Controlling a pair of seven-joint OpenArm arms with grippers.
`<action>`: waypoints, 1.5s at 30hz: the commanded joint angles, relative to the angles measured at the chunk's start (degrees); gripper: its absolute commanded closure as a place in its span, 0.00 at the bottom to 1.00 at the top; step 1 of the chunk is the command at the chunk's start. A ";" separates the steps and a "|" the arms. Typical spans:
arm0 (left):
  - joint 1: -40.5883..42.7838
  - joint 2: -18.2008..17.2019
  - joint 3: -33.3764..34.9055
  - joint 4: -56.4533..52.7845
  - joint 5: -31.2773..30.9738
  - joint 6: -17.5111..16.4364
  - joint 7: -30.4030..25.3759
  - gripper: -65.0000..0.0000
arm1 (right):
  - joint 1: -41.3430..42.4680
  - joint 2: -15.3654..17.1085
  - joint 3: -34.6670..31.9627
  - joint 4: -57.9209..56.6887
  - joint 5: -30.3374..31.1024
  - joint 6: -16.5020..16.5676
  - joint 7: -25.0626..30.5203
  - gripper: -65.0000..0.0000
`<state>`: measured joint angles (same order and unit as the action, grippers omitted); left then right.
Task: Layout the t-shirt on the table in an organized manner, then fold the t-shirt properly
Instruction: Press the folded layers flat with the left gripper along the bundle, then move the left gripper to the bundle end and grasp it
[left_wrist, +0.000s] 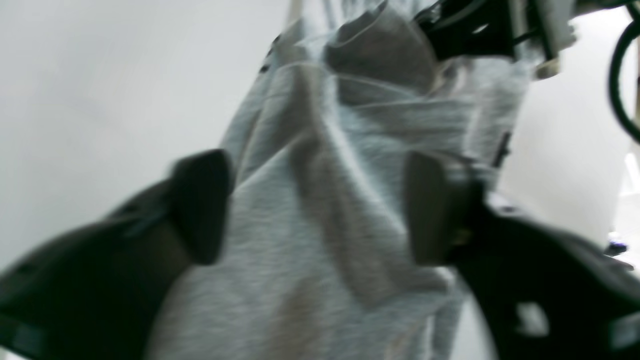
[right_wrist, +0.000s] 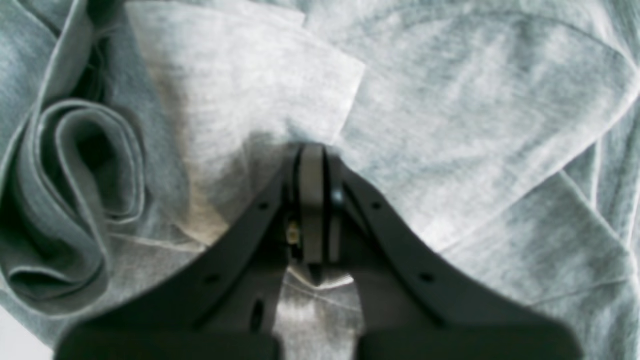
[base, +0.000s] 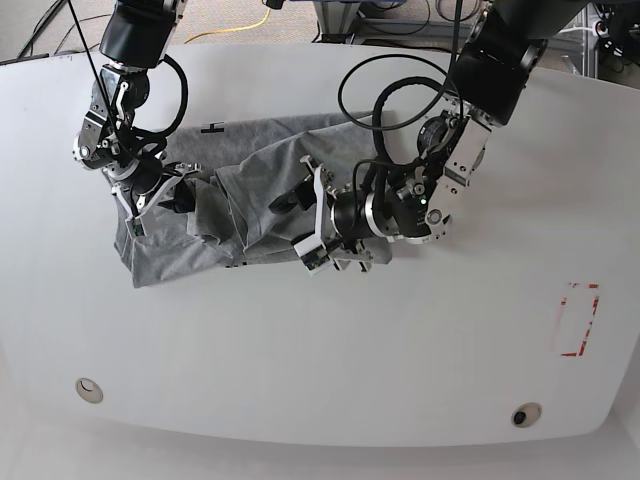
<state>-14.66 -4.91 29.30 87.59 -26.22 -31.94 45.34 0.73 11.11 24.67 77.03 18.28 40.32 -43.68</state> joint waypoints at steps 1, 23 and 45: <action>-0.60 0.56 0.02 0.45 -0.82 0.08 -1.52 0.67 | 0.02 0.36 -0.09 0.02 -2.06 -0.32 -2.25 0.98; -1.30 9.96 13.03 -14.76 6.57 -0.10 -6.88 0.78 | -0.16 0.71 -0.01 0.02 -1.98 -0.32 -2.25 0.98; 1.78 3.02 -0.51 3.00 6.48 -0.19 -7.14 0.78 | -0.16 0.80 -0.01 0.20 -1.98 -0.32 -2.25 0.98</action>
<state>-12.58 0.30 30.44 90.11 -19.31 -31.99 38.50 0.71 11.27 24.67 77.08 18.28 40.32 -43.68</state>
